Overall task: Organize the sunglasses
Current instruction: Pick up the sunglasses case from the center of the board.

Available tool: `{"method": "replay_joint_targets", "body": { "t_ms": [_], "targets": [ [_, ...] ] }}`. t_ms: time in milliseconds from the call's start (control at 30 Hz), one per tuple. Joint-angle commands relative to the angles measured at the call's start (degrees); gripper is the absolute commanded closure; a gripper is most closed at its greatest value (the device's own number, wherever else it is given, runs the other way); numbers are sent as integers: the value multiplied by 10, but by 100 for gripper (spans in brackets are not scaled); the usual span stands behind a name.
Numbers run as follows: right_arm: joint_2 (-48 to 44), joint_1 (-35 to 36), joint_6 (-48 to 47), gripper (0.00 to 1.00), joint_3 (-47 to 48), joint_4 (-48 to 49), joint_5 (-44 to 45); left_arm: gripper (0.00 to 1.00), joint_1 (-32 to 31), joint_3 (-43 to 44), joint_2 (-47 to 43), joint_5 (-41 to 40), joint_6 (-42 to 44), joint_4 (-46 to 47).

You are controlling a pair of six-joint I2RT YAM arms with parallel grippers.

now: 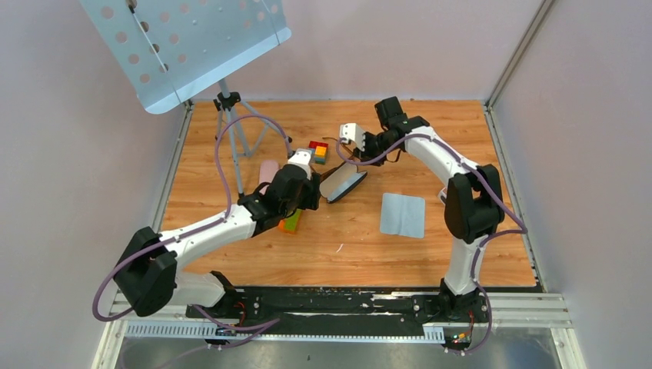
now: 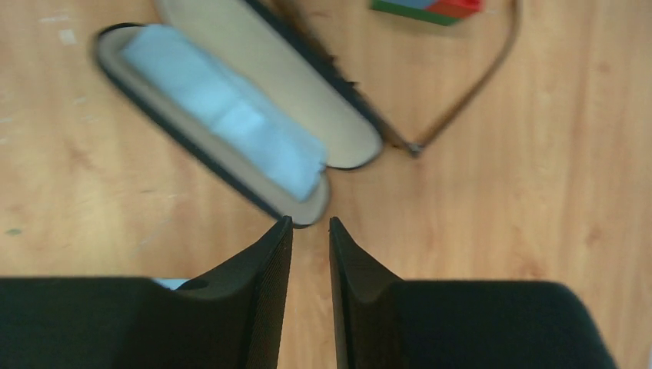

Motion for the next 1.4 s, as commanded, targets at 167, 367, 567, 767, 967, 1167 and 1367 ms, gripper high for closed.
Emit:
{"method": "replay_joint_targets", "body": {
  "t_ms": [167, 367, 567, 767, 967, 1167, 1367],
  "targets": [
    [-10, -5, -94, 69, -27, -123, -107, 42, 4, -13, 26, 22, -62, 41],
    [23, 10, -108, 67, -5, -129, -108, 41, 8, -20, 15, 15, -53, 29],
    [56, 20, -125, 67, 8, -129, -93, 41, 12, -28, 3, 15, -49, 20],
    [67, 20, -135, 66, 5, -129, -89, 41, 13, -42, -5, 17, -48, 21],
    [50, 21, -163, 74, -44, -128, -75, 41, 13, -47, -3, 23, -50, 29],
    [-5, 35, -161, 91, -135, -78, -70, 41, 13, -51, -1, 28, -50, 35],
    [-73, 63, -128, 100, -263, 64, -9, 41, 13, -57, -1, 34, -53, 37]
  ]
}}
